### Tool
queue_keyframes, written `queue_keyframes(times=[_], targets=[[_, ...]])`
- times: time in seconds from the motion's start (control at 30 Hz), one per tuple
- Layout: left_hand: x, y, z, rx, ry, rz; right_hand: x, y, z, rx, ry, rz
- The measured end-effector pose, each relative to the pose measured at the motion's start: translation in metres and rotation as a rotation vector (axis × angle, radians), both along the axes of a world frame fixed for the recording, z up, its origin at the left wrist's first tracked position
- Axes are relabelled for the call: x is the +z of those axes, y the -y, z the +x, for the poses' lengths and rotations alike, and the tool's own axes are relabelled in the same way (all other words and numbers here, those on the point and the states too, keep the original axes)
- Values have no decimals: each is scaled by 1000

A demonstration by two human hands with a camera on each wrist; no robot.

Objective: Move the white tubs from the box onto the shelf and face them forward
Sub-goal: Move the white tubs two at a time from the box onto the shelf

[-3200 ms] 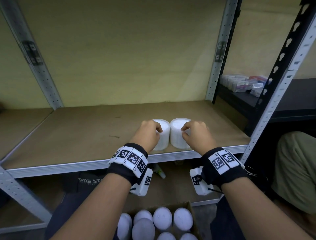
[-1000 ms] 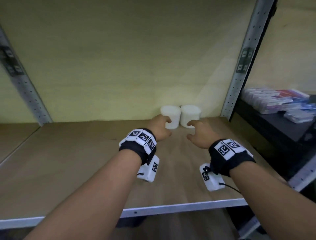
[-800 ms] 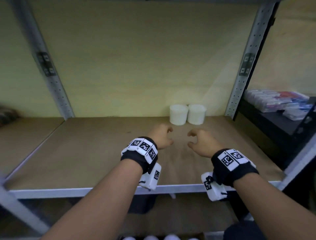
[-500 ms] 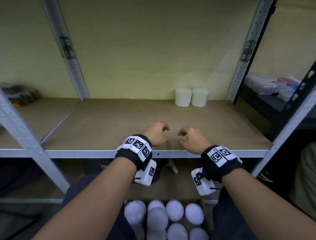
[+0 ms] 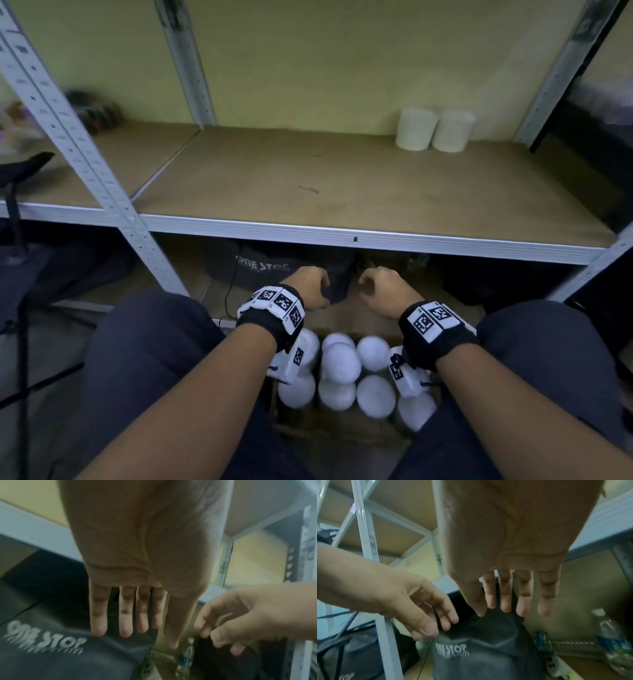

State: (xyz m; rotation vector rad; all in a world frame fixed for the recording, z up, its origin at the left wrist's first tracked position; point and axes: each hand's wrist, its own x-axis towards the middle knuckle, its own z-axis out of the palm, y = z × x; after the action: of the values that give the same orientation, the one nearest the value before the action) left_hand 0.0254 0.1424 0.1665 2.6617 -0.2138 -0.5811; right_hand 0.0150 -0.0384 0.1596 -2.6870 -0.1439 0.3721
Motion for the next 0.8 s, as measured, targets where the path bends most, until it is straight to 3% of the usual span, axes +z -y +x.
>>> queue_keyframes(times=[0.27, 0.5, 0.8], targets=[[-95, -16, -1, 8, -217, 119, -83, -29, 9, 89, -231, -94], [-155, -12, -4, -45, -247, 270, -153, -38, -12, 153, -387, -248], [-182, -14, -17, -9, -277, 320, -186, -53, -31, 210, -406, -347]])
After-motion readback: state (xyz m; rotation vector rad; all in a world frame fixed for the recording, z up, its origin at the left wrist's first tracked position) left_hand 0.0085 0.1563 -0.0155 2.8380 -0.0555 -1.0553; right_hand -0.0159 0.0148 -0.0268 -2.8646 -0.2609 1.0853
